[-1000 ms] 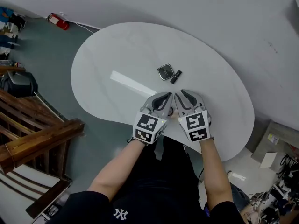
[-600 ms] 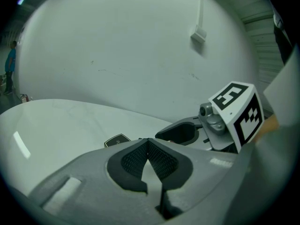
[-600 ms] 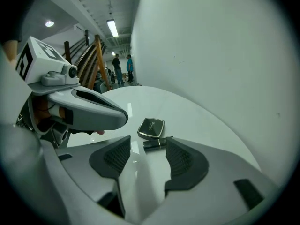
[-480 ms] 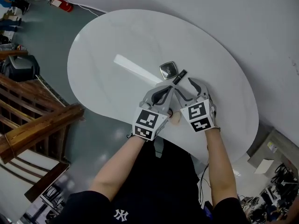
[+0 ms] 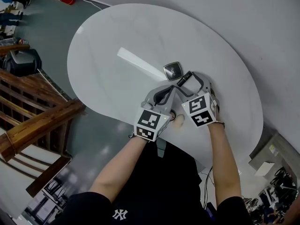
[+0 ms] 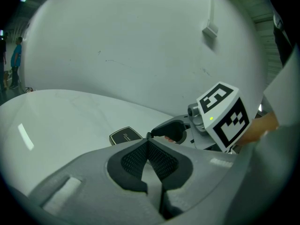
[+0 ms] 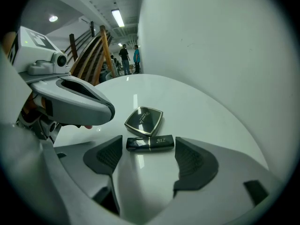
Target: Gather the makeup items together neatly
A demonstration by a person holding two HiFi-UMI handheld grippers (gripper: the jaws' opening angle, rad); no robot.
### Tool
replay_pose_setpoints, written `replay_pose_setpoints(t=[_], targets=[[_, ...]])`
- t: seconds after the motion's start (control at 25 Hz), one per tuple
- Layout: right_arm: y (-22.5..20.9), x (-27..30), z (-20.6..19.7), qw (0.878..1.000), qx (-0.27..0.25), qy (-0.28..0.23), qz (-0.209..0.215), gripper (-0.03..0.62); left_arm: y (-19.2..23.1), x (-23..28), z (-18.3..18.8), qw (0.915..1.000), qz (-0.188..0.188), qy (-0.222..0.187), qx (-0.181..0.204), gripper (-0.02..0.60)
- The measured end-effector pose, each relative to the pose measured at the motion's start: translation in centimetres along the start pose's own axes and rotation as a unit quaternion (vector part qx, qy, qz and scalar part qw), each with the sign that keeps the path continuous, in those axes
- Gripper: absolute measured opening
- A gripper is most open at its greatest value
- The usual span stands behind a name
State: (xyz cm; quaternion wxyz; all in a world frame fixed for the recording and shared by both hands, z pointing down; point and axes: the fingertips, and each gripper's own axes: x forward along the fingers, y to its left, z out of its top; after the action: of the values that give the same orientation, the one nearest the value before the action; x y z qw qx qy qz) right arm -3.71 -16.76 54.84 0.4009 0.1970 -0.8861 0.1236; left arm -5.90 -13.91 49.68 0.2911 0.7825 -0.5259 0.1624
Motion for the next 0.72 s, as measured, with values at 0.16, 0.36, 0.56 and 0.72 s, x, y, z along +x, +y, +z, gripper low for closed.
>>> replay_pose_setpoints(t=[0.16,0.36,0.56,0.72], targets=[[-0.2,0.8,0.0,1.000,-0.010,0.014,-0.003,0.351,0.4,0.0,-0.2,1.0000,0.001,0.003,-0.004,0.008],[-0.3,1.2,0.0,0.999,-0.022,0.029,-0.011,0.351,0.7,-0.1,-0.2,1.0000,0.001,0.003,-0.007,0.008],[-0.3,1.2,0.0,0.999,-0.026,0.030,-0.010,0.350,0.9,-0.3,-0.2,1.0000,0.000,0.001,-0.007,0.008],[-0.2,0.4,0.3,0.999,-0.033,0.023,-0.014,0.348,0.8,-0.6,-0.3,1.0000,-0.001,0.000,-0.005,0.008]])
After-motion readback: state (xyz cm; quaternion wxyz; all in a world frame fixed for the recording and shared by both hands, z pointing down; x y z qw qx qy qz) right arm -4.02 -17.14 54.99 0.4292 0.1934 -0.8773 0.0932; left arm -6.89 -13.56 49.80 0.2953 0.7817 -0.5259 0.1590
